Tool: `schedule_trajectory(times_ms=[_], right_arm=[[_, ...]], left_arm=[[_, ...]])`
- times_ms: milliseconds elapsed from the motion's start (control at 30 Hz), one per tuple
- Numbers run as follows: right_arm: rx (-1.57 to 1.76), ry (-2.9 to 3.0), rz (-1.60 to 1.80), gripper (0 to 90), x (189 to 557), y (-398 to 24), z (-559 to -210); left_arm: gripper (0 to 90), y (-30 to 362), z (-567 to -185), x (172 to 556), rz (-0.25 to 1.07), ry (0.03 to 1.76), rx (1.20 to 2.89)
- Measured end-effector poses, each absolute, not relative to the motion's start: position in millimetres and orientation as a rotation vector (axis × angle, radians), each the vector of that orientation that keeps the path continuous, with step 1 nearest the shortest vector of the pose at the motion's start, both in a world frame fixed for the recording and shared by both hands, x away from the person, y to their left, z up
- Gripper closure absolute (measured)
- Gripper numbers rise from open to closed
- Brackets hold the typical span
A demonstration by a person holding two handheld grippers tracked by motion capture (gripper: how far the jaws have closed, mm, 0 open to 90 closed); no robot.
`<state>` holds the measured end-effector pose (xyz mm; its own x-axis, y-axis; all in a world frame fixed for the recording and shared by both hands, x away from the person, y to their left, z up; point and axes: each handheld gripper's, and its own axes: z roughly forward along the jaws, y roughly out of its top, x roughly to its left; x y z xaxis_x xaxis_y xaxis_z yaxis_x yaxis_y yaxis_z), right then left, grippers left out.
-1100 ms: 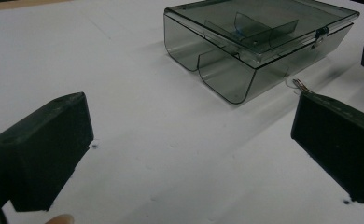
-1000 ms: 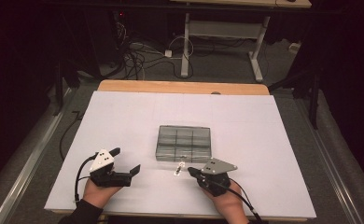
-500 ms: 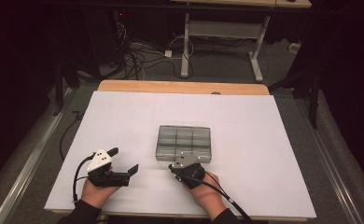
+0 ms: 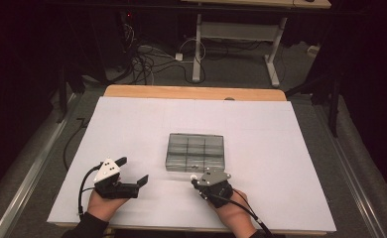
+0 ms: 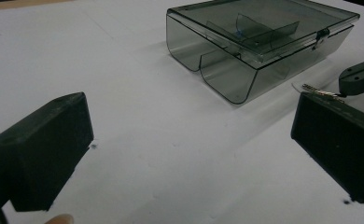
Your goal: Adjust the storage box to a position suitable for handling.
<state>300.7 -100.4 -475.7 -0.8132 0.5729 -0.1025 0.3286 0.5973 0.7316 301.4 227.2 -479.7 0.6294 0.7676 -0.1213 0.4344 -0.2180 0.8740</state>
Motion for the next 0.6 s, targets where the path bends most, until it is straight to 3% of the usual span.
schedule_trajectory(times_ms=[200,600], right_arm=[[0.764,2.472,1.100,90.0,294.6,-111.6,-475.7],[0.713,2.515,1.066,90.0,301.9,-87.6,-482.6]], left_arm=[[0.0,225.9,-480.5,301.6,0.418,0.962,1.858],[0.0,227.1,-480.4,301.0,0.419,0.961,1.856]])
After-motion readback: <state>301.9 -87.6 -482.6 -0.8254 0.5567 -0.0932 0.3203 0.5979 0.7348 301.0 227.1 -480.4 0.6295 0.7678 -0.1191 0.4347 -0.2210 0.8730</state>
